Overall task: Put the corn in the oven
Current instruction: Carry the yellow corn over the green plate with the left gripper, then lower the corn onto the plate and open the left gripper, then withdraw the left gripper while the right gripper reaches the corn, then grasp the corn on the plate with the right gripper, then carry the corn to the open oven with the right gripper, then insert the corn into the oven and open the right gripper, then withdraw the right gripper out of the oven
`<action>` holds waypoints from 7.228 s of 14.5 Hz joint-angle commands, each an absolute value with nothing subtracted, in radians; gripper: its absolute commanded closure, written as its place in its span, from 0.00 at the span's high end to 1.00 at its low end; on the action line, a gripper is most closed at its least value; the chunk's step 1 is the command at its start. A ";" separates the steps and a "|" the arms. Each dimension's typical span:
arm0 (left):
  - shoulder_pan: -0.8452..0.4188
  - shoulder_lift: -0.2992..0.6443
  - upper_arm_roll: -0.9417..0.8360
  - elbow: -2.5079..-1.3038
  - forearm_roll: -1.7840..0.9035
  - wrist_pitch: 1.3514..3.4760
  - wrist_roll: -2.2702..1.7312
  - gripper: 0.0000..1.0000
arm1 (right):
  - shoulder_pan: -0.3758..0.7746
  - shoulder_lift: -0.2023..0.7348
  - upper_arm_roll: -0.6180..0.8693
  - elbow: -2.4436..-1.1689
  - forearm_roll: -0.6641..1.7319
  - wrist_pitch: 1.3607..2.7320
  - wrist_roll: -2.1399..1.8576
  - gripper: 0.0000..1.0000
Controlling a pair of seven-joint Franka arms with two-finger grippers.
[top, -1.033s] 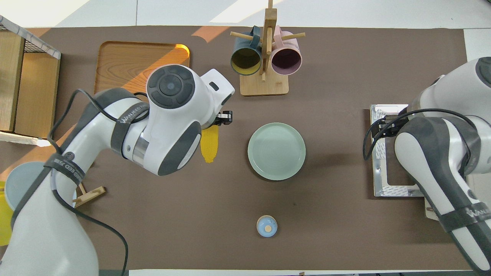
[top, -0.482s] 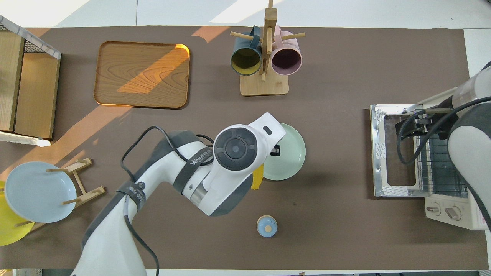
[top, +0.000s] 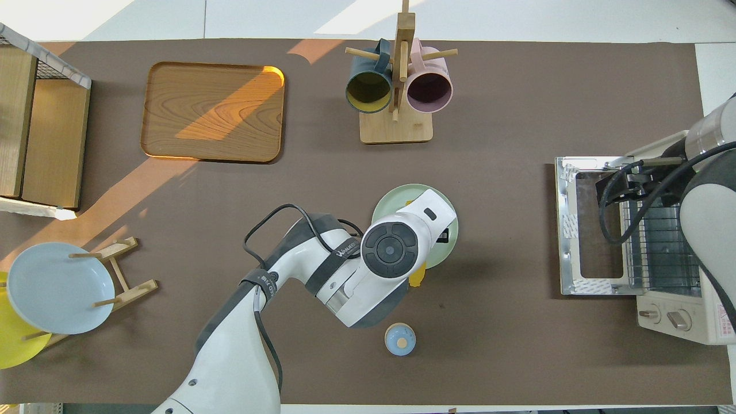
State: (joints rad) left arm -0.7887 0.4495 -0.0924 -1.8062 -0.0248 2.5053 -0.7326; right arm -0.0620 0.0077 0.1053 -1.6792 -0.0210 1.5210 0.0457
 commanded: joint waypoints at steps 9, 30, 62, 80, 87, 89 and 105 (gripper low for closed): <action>-0.776 0.463 -0.080 -1.793 -0.044 2.543 -0.741 1.00 | -0.064 0.008 0.103 -1.672 -0.003 1.513 0.046 1.00; -0.134 0.088 -0.074 -1.606 -0.038 1.735 -0.101 1.00 | 0.528 0.409 0.106 -1.604 -0.098 2.021 0.636 1.00; -0.179 -0.014 -0.052 -1.704 -0.057 1.672 -0.106 1.00 | 0.092 0.189 0.097 -1.818 -0.256 1.695 0.306 0.00; -0.129 -0.028 -0.051 -1.703 -0.057 1.664 -0.110 1.00 | -0.201 0.109 0.098 -2.069 -0.253 1.947 -0.018 0.45; -0.129 -0.028 -0.051 -1.703 -0.057 1.663 -0.110 1.00 | -0.056 0.143 0.104 -1.985 -0.172 1.940 0.119 0.21; -0.129 -0.028 -0.051 -1.703 -0.057 1.663 -0.110 1.00 | -0.011 0.153 0.104 -2.000 -0.129 1.989 0.187 0.00; -0.129 -0.028 -0.051 -1.703 -0.057 1.664 -0.110 1.00 | -0.008 0.252 0.100 -2.063 -0.311 2.051 0.255 0.00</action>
